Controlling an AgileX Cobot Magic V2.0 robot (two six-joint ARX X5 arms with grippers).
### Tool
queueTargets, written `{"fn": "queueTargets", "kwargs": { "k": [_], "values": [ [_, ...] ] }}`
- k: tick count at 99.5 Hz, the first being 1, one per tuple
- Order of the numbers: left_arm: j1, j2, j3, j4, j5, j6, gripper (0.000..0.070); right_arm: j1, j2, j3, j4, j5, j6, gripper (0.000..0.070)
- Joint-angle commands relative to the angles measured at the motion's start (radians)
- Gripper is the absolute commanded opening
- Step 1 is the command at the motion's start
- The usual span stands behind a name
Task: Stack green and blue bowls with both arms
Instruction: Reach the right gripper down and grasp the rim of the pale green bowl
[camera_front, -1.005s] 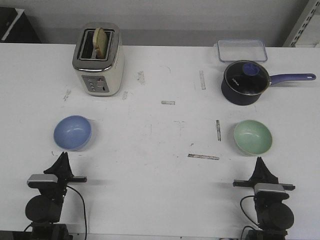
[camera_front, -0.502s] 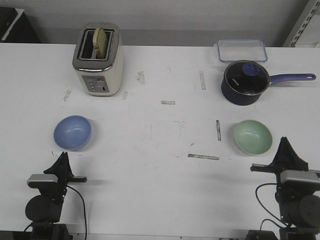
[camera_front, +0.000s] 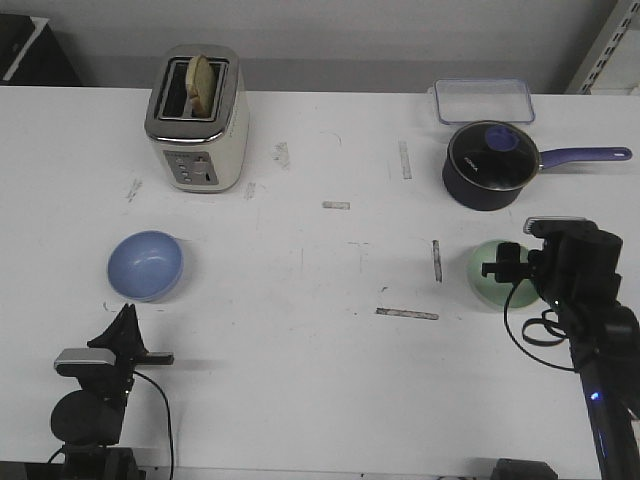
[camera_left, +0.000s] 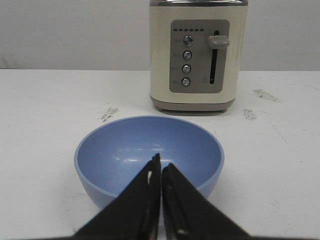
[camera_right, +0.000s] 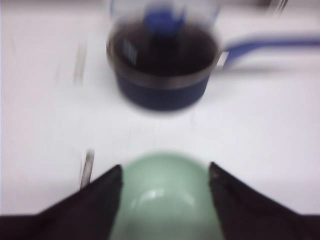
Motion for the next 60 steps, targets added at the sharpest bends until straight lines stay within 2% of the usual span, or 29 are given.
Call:
{"fn": "queueTargets", "kwargs": {
  "k": [1, 31, 46, 51, 60],
  "values": [
    [0.001, -0.002, -0.021, 0.010, 0.005, 0.005, 0.0002, -0.024, 0.049, 0.014, -0.009, -0.004, -0.039, 0.0519],
    [0.000, -0.002, -0.021, 0.010, 0.005, 0.005, 0.0002, -0.183, 0.224, 0.014, -0.059, -0.005, -0.127, 0.0524],
    [0.001, -0.002, -0.021, 0.009, 0.005, 0.005, 0.0002, -0.233, 0.283, 0.014, -0.049, -0.089, -0.128, 0.0519],
    [0.001, -0.002, -0.021, 0.009, 0.005, 0.005, 0.0002, -0.240, 0.306, 0.014, -0.048, -0.100, -0.128, 0.0498],
    [0.000, -0.002, -0.021, 0.009, 0.005, 0.004, 0.0001, -0.241, 0.344, 0.014, -0.047, -0.098, -0.129, 0.0419]
  ]
}}
